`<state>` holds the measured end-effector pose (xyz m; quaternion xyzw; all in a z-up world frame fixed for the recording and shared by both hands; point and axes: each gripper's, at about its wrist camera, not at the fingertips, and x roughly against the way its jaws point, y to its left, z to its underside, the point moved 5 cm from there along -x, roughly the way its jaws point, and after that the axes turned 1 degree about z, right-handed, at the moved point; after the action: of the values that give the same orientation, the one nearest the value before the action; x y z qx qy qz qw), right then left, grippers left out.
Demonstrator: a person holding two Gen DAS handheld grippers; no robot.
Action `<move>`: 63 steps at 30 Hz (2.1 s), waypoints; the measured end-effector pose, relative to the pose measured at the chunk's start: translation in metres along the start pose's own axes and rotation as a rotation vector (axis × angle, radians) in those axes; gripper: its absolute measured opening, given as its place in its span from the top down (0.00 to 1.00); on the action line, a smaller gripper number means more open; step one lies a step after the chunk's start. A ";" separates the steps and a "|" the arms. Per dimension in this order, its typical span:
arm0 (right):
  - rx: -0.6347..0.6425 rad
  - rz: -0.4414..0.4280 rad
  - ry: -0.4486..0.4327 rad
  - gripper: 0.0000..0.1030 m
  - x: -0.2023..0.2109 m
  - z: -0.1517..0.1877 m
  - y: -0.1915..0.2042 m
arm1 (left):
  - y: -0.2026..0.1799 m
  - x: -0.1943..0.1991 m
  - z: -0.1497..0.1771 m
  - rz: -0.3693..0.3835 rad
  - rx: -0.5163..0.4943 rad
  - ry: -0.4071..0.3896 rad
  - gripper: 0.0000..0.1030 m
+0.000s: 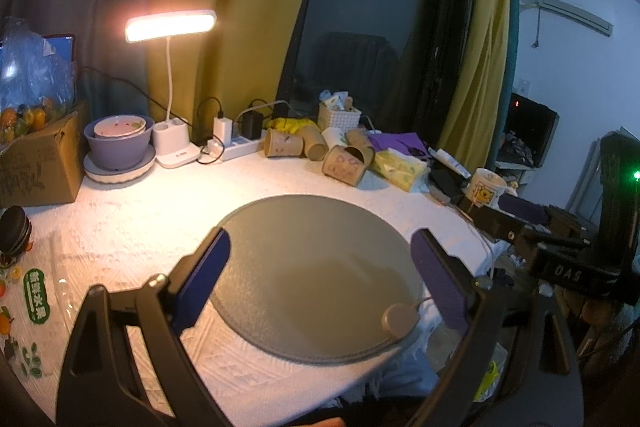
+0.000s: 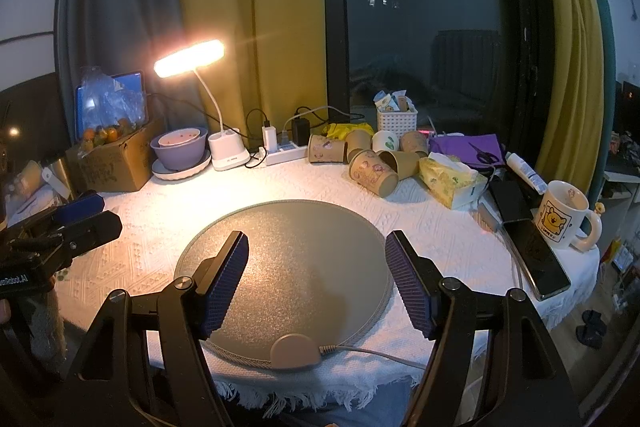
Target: Flip cup upright
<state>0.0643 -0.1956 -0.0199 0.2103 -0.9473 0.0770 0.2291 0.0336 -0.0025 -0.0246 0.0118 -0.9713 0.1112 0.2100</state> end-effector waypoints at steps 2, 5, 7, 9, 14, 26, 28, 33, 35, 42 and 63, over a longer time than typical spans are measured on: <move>0.000 0.000 0.000 0.28 0.000 0.000 0.000 | 0.000 0.000 0.000 0.001 0.000 0.000 0.10; 0.000 0.001 0.000 0.28 0.000 0.000 0.000 | 0.000 0.000 0.000 0.000 0.001 0.001 0.10; 0.000 0.000 0.001 0.28 0.000 0.000 0.000 | 0.000 0.000 0.000 0.001 0.001 0.001 0.10; 0.000 0.001 0.002 0.28 0.000 0.000 0.000 | -0.001 0.000 0.001 0.000 0.001 0.001 0.10; 0.001 0.000 0.001 0.28 0.000 0.001 0.000 | 0.001 -0.001 0.001 0.002 0.001 0.003 0.10; 0.002 0.001 0.002 0.28 -0.001 0.001 0.000 | 0.001 -0.001 0.000 0.002 0.002 0.004 0.10; 0.002 0.001 0.003 0.28 -0.001 0.001 0.000 | 0.001 -0.001 0.002 0.002 0.002 0.005 0.10; 0.003 0.001 0.003 0.28 -0.001 0.002 0.000 | 0.001 -0.001 0.000 0.003 0.003 0.004 0.10; 0.004 0.001 0.003 0.28 -0.001 0.001 0.000 | 0.001 -0.001 0.001 0.003 0.003 0.003 0.10; 0.003 0.002 0.004 0.28 -0.001 0.001 0.001 | 0.001 -0.002 0.006 0.003 0.004 0.003 0.10; -0.017 -0.002 0.068 0.28 -0.030 0.017 -0.015 | 0.000 -0.037 0.016 0.012 -0.006 0.117 0.10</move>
<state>0.0882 -0.2024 -0.0481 0.2066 -0.9394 0.0758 0.2630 0.0608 -0.0072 -0.0540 -0.0010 -0.9578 0.1099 0.2657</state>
